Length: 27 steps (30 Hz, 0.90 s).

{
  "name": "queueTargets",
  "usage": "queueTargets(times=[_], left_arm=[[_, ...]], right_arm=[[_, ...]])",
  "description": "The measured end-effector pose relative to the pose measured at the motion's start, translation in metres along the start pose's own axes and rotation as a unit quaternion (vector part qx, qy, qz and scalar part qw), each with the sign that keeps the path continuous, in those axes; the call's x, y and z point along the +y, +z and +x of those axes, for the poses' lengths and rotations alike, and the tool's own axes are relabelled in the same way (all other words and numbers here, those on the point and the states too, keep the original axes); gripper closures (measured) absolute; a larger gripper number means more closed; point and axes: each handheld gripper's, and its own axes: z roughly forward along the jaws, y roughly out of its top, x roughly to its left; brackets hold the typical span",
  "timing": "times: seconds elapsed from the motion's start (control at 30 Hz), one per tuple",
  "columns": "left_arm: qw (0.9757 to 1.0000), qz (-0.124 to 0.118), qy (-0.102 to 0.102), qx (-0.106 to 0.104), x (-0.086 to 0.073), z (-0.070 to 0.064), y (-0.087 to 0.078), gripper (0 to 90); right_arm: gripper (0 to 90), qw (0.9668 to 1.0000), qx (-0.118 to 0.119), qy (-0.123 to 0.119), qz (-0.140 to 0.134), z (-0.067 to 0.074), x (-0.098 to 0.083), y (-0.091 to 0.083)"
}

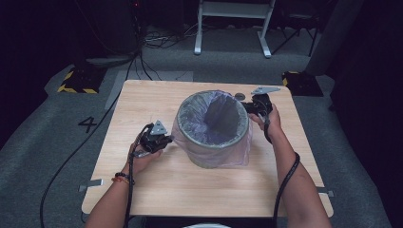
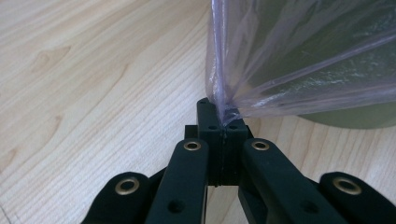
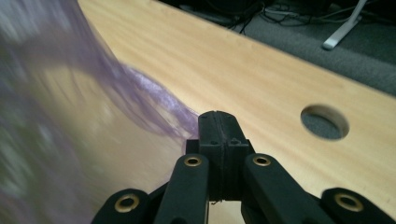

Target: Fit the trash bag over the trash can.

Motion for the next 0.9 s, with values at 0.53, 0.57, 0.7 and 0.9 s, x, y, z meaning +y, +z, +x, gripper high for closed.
queueTargets(times=[0.53,0.57,0.7,0.9], left_arm=[[0.9995,0.013,-0.017,0.024,-0.013,0.0,-0.001,59.4],[0.9994,0.007,-0.024,0.023,-0.013,0.0,-0.004,51.8],[0.999,-0.008,-0.039,0.018,-0.014,-0.001,-0.017,24.0],[0.9981,-0.032,-0.052,-0.004,-0.02,-0.006,-0.041,15.5]], right_arm=[[88.2,0.9996,0.003,0.025,0.012,-0.006,-0.051,0.002],[86.8,0.9996,0.002,0.025,0.009,-0.006,-0.052,0.0],[80.0,0.9998,-0.009,0.019,0.003,-0.007,-0.052,-0.007],[61.4,0.9996,-0.014,0.014,-0.021,-0.009,-0.045,-0.029]])
